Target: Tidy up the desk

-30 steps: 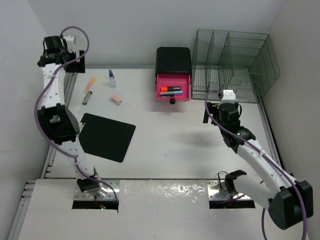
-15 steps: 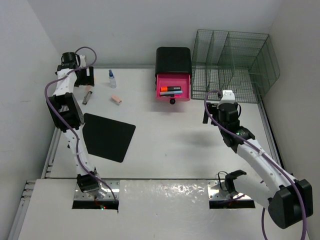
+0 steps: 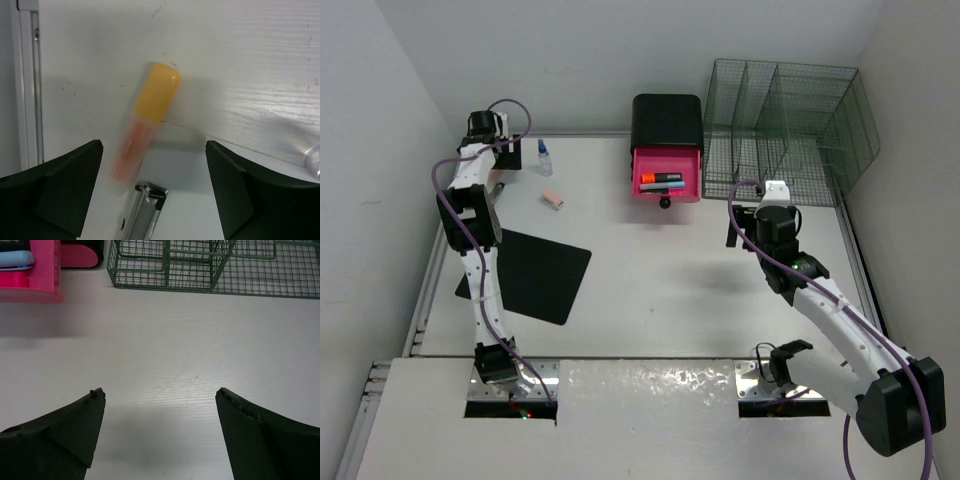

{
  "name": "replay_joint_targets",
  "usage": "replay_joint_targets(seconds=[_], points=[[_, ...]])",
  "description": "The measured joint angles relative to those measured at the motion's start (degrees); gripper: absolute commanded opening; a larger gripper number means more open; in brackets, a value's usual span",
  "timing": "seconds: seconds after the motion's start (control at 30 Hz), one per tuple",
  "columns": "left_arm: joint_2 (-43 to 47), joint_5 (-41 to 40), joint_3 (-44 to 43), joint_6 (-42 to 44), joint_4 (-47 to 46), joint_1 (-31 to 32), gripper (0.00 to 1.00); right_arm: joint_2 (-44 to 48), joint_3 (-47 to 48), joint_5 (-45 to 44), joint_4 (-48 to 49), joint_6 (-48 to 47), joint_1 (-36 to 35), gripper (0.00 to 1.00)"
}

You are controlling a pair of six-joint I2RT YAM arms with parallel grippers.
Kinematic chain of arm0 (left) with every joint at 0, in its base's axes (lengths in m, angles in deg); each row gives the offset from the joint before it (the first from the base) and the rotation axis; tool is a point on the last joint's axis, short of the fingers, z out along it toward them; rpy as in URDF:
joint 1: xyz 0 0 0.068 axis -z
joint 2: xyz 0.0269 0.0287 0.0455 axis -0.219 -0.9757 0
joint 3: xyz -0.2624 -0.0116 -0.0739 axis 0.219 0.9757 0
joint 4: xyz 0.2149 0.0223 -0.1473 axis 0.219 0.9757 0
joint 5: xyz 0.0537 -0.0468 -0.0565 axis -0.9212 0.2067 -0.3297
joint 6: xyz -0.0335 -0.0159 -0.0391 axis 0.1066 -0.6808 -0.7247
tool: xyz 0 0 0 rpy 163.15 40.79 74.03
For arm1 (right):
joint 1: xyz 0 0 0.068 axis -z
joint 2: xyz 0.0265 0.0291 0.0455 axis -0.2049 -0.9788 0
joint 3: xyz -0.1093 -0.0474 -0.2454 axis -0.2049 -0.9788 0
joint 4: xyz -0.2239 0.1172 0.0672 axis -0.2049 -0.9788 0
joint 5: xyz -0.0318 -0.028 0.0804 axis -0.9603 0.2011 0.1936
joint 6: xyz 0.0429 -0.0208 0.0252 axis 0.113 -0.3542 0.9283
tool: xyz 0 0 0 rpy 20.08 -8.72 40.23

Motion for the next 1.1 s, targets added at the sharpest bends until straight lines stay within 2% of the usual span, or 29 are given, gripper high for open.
replay_joint_targets(seconds=[0.07, 0.17, 0.2, 0.27, 0.4, 0.43, 0.47, 0.53, 0.57, 0.9, 1.1], points=[[-0.2, -0.4, -0.5, 0.0, -0.5, 0.0, 0.78, 0.0, 0.0, -0.3, 0.0, 0.0, 0.0, 0.88], [-0.8, -0.5, -0.6, 0.0, -0.9, -0.2, 0.66, 0.0, 0.0, -0.5, -0.1, 0.0, 0.0, 0.88], [-1.1, -0.5, -0.6, 0.0, -0.9, -0.2, 0.57, 0.0, 0.0, -0.6, -0.2, 0.0, 0.0, 0.88], [-1.3, 0.1, -0.6, -0.2, -1.2, -0.4, 0.50, 0.0, 0.0, -0.8, -0.2, 0.0, 0.0, 0.88], [-1.4, 1.1, -0.6, 0.2, -1.1, -0.6, 0.39, 0.0, 0.0, -0.8, -0.5, 0.0, 0.0, 0.88], [-1.4, 1.5, -0.6, 0.3, -1.1, -0.8, 0.33, 0.0, 0.0, -0.9, -0.7, 0.0, 0.0, 0.88], [-1.4, 1.9, -0.5, 0.6, -1.0, -0.9, 0.21, 0.1, 0.0, -0.9, -0.8, 0.0, 0.0, 0.88], [-1.4, 2.2, -0.5, 0.9, -1.3, -1.2, 0.13, 0.2, 0.0, -1.0, -1.0, 0.0, 0.0, 0.88], [-1.4, 2.5, -0.5, 1.1, -1.3, -1.4, 0.01, 0.2, 0.0, -1.0, -1.0, 0.0, 0.0, 0.88], [-1.0, 3.7, -0.3, 1.9, -1.7, -1.8, 0.00, 1.0, 0.0, -1.3, -1.2, 0.0, 0.0, 0.88], [3.8, 6.2, 4.2, 0.8, 0.1, -1.8, 0.00, 1.2, 0.0, -1.2, -1.2, 0.0, 0.0, 0.88]])
